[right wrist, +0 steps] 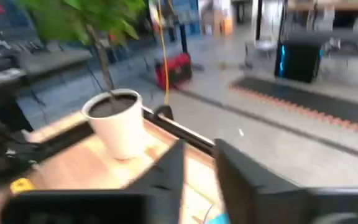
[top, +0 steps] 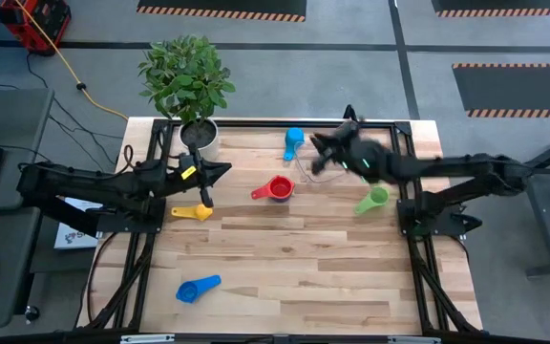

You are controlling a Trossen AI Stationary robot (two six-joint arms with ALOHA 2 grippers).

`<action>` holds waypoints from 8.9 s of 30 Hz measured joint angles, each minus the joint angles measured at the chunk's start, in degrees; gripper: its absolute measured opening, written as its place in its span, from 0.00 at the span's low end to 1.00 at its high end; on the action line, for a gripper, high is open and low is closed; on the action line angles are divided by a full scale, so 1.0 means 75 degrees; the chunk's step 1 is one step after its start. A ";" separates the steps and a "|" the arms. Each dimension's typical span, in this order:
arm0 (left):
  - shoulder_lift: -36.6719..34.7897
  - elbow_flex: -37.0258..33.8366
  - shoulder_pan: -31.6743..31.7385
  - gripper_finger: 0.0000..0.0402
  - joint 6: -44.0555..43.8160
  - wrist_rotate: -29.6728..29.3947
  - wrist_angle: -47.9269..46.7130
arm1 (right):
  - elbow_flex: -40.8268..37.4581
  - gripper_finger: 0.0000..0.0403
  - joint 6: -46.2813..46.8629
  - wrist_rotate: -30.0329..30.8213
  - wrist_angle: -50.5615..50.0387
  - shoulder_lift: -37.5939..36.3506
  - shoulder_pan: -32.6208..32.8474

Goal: Nest measuring cups in basket
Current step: Stack the light blue measuring cup on top of the red measuring cup

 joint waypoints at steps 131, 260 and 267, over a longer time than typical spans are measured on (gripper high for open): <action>0.0006 0.0003 0.0019 0.00 0.0006 0.0067 0.0142 | 0.7530 0.00 -0.0462 -0.4636 -0.5699 0.8379 0.1550; 0.0219 0.0003 0.0020 0.00 -0.0006 0.0313 0.0617 | -0.2043 0.00 -0.0227 0.2133 0.2203 -0.0788 0.5393; 0.1435 -0.0002 0.0009 0.08 0.0423 0.0330 0.1570 | -0.2568 0.00 -0.0932 0.0744 0.3894 -0.0560 0.4062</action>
